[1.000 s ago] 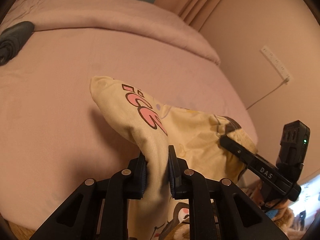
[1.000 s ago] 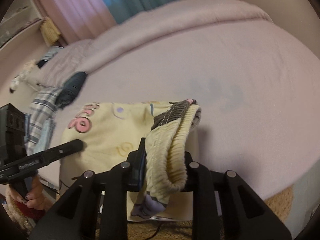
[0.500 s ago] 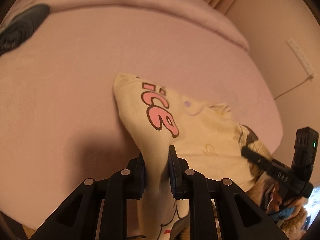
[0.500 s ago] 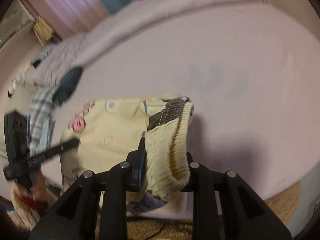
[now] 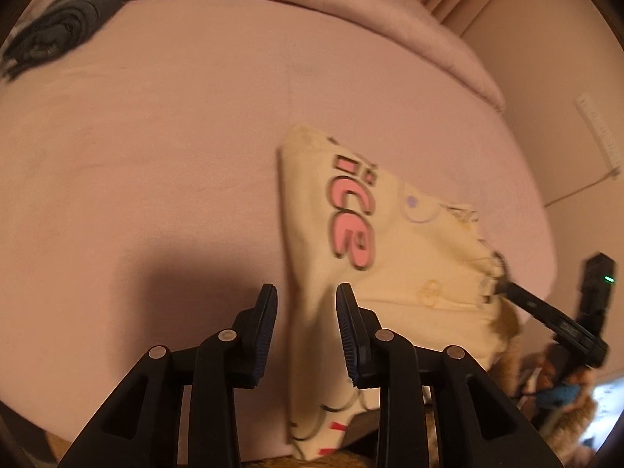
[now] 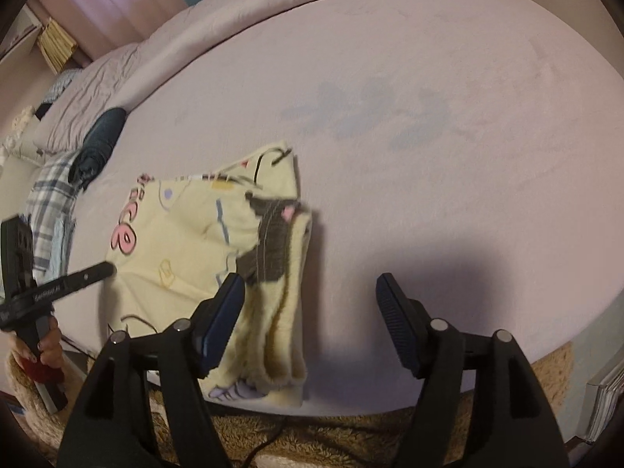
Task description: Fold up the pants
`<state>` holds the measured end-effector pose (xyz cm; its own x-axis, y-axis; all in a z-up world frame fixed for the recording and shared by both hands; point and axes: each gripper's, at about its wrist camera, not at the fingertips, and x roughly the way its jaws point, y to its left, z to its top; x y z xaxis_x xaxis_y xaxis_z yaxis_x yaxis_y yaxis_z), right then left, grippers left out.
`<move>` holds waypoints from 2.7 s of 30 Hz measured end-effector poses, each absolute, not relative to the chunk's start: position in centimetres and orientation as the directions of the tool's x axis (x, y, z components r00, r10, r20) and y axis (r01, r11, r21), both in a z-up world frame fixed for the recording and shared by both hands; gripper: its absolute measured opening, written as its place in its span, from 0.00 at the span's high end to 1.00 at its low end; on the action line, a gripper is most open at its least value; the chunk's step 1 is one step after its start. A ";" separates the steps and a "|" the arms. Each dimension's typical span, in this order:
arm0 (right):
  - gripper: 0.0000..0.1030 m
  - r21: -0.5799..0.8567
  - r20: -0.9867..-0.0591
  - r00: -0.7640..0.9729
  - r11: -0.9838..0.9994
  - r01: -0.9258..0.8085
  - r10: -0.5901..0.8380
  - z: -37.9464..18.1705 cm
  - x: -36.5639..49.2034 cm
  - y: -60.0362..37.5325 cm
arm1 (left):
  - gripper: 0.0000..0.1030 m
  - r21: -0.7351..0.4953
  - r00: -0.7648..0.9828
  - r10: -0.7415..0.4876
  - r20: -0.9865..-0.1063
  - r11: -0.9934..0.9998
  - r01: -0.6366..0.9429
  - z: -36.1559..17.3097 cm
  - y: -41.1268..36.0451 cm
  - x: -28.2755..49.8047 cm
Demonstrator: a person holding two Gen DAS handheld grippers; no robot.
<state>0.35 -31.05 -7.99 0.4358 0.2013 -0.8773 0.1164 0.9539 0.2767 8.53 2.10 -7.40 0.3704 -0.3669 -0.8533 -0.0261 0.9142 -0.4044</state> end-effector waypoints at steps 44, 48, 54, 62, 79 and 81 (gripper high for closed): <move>0.79 0.228 -0.765 0.589 0.965 -0.133 0.262 -4.5 13.9 -24.0 | 0.84 -0.325 0.479 -0.259 -0.838 0.944 -0.058 -7.8 3.9 16.9; 0.78 0.261 -0.857 0.438 0.962 -0.083 0.270 -10.3 16.0 -23.7 | 0.80 -0.303 0.425 -0.233 -0.875 0.947 -0.106 -10.3 5.5 16.9; 0.73 0.247 -0.848 0.455 0.962 -0.117 0.273 -11.3 15.4 -23.9 | 0.62 -0.346 0.413 -0.270 -0.870 0.931 -0.120 -10.7 7.5 16.2; 0.27 0.031 -0.871 0.490 0.999 -0.014 0.034 -9.5 14.7 -24.4 | 0.59 -0.313 0.419 -0.229 -0.879 0.939 -0.143 -9.4 7.1 14.9; 0.23 -0.045 -0.758 0.652 0.996 -0.076 0.016 -1.6 7.8 -22.5 | 0.25 -0.250 0.608 -0.147 -0.780 0.964 -0.089 1.2 4.2 7.1; 0.21 -0.045 -0.732 0.681 0.995 -0.088 0.027 -0.1 6.7 -22.1 | 0.16 -0.234 0.641 -0.114 -0.759 0.967 -0.105 2.7 3.6 6.1</move>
